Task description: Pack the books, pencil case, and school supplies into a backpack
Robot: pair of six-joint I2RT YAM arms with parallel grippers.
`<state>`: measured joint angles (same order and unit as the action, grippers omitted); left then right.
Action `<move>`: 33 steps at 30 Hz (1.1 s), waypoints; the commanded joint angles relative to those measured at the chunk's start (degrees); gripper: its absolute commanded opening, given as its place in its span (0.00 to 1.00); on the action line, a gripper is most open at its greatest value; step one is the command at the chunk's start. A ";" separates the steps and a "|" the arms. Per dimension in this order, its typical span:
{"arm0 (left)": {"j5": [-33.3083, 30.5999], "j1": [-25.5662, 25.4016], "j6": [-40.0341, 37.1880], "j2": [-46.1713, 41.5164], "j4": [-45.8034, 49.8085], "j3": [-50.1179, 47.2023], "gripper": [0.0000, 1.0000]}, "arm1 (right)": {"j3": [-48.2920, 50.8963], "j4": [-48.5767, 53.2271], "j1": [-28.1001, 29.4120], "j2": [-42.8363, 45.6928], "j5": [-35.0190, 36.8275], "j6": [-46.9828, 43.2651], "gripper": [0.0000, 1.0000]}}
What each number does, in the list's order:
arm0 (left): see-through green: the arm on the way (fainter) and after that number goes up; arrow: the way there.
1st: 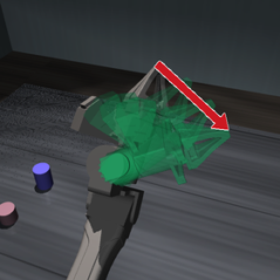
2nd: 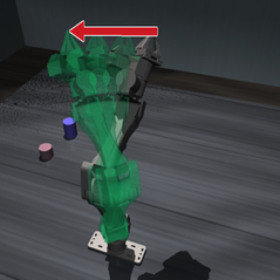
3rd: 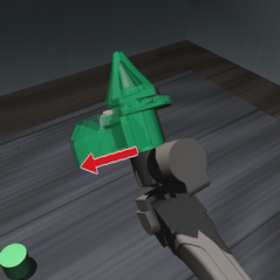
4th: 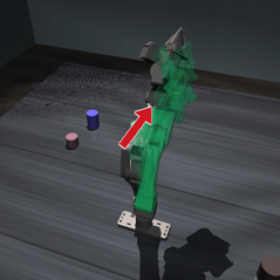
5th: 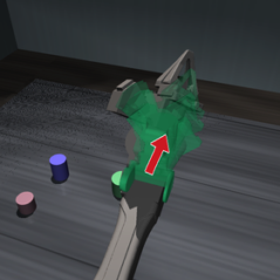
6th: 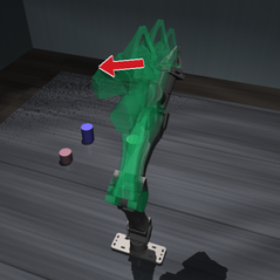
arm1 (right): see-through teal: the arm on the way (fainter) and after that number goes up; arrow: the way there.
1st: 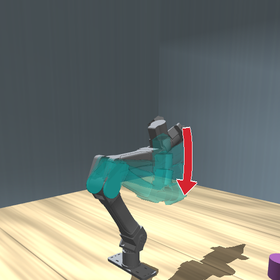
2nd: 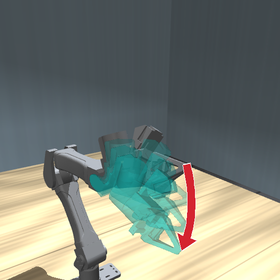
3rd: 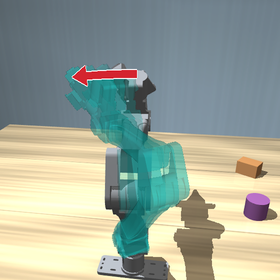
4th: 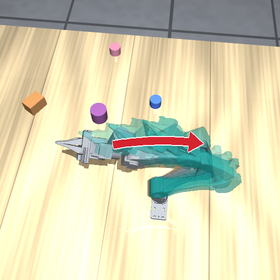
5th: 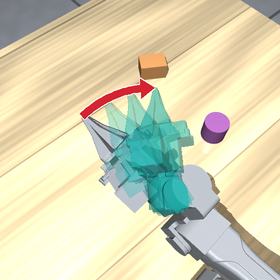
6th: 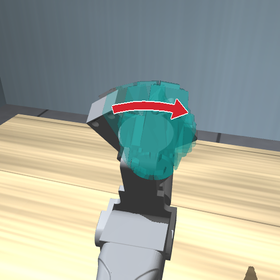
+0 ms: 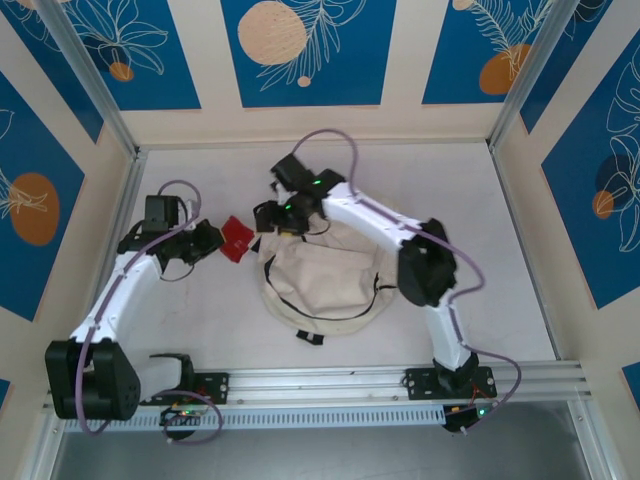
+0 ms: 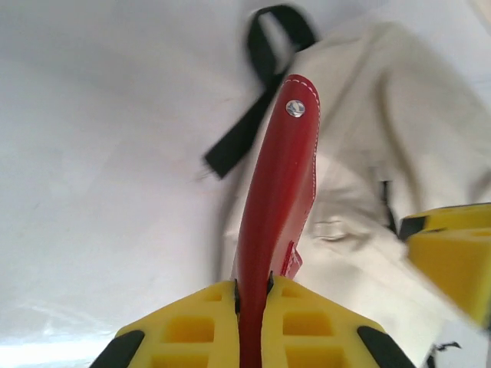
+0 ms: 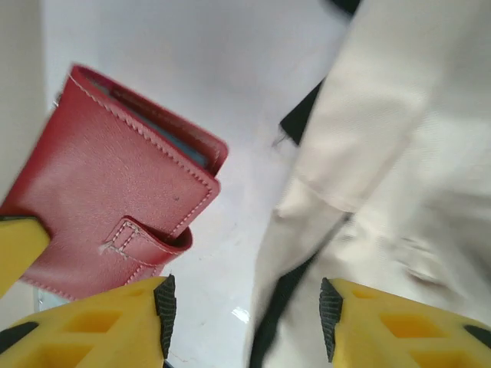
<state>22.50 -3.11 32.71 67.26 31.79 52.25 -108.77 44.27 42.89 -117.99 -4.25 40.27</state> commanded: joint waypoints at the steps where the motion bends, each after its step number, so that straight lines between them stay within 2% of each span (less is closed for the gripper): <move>1: 2.64 -3.81 2.17 -1.17 -0.22 2.56 0.03 | 9.21 1.45 -4.26 6.84 5.97 -2.39 0.56; 5: 4.37 -11.20 7.26 1.21 -6.78 3.15 0.03 | 19.12 1.40 -8.94 12.67 8.19 -5.42 0.57; 9: 3.62 -17.81 10.68 5.56 -11.04 4.21 0.03 | 19.83 2.67 -10.19 12.28 8.50 -14.92 0.59; 14: 0.69 -19.74 12.03 7.98 -9.73 4.64 0.03 | 14.61 4.04 -7.40 7.13 12.80 -23.51 0.67; 18: 1.16 -19.80 12.70 7.62 -9.38 3.31 0.03 | 9.79 6.97 -6.45 2.14 17.99 -24.02 0.65; 21: 1.48 -19.93 12.65 7.19 -8.30 2.78 0.03 | 8.71 8.76 -6.48 0.18 21.70 -24.09 0.59; 25: 3.65 -20.14 12.73 7.53 -8.06 2.12 0.04 | 7.12 11.01 -6.76 -0.81 24.56 -24.93 0.29; 27: 4.86 -20.58 12.71 7.76 -8.49 1.83 0.03 | 5.67 11.53 -6.97 -0.29 25.08 -25.04 0.17; 29: 6.61 -21.36 12.73 8.06 -9.16 1.72 0.03 | 3.57 11.61 -7.03 0.85 24.06 -25.19 0.11; 33: 9.77 -23.51 13.52 8.56 -12.26 0.90 0.03 | -0.92 11.40 -7.71 3.32 19.58 -24.52 0.08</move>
<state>27.79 -24.88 45.19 75.50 22.39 54.13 -105.65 55.29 36.29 -118.26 16.40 15.81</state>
